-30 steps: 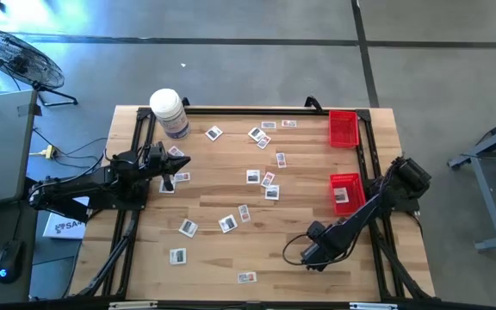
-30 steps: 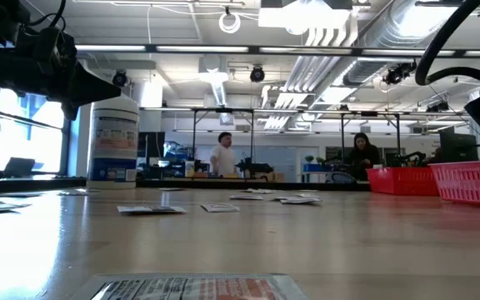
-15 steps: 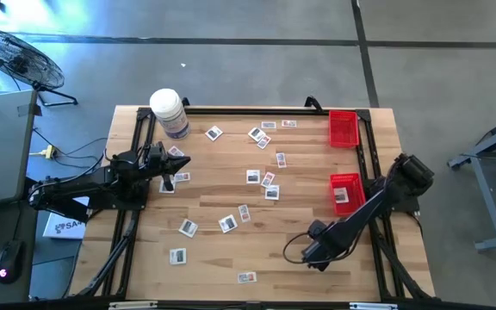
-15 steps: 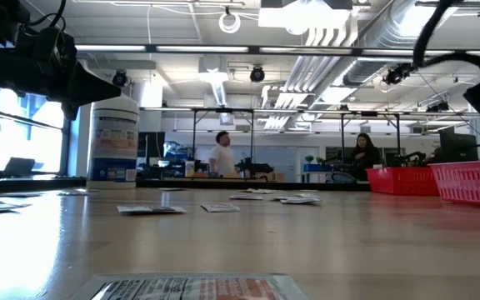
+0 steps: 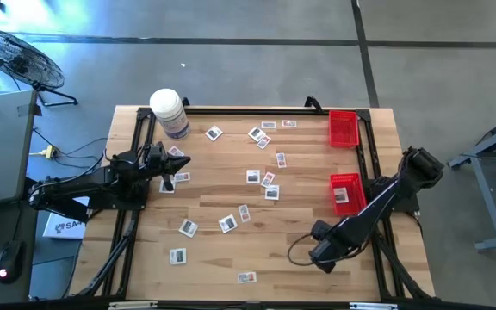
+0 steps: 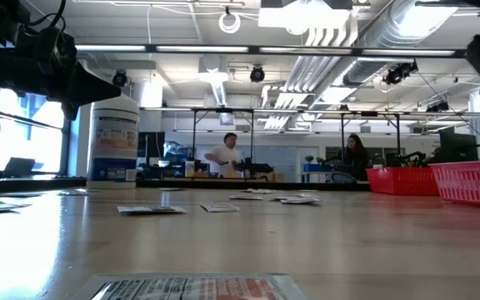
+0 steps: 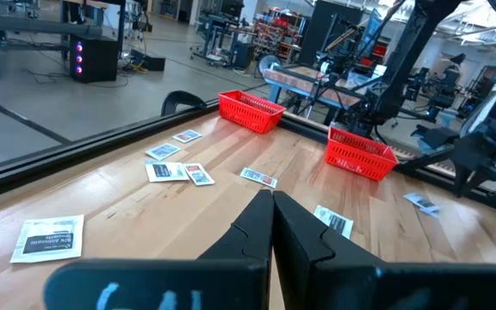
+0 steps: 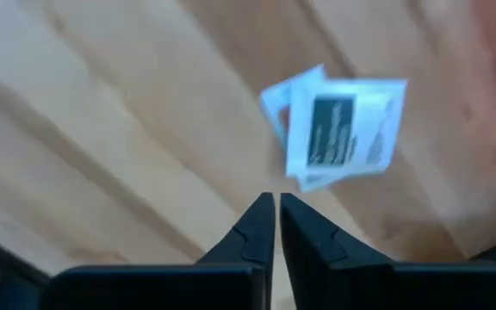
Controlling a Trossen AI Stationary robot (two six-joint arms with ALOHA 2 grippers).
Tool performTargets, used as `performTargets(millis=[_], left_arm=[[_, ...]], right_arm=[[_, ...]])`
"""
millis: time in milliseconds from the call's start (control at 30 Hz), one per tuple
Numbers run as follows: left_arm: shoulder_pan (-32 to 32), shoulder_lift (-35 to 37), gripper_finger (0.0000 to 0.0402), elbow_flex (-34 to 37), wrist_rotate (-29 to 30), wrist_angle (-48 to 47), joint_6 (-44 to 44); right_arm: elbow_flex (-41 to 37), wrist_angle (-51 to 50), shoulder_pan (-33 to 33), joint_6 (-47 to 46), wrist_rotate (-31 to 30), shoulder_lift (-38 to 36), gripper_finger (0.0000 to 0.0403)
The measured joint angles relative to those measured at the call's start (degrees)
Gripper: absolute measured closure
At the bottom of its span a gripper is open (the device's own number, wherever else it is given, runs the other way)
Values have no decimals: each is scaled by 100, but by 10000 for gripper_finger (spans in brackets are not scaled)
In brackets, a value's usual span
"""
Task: Pick & Place First Aid Supplies
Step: Put the towelette pack into the bottom basket
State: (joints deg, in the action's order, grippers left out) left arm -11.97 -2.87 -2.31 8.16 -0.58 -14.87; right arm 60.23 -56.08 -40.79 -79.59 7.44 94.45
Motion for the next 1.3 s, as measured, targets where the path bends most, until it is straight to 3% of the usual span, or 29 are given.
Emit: performTargets(millis=[367, 833, 1300], left_arm=[[0, 0, 401, -2, 0, 0, -2], [-1, 0, 401, -2, 0, 0, -2], [-2, 0, 401, -2, 0, 0, -2]], right_arm=[[-114, 98, -128, 155, -107, 567, 297], [-107, -106, -82, 113, -282, 809, 324], [-107, -198, -13, 10, -450, 809, 324]])
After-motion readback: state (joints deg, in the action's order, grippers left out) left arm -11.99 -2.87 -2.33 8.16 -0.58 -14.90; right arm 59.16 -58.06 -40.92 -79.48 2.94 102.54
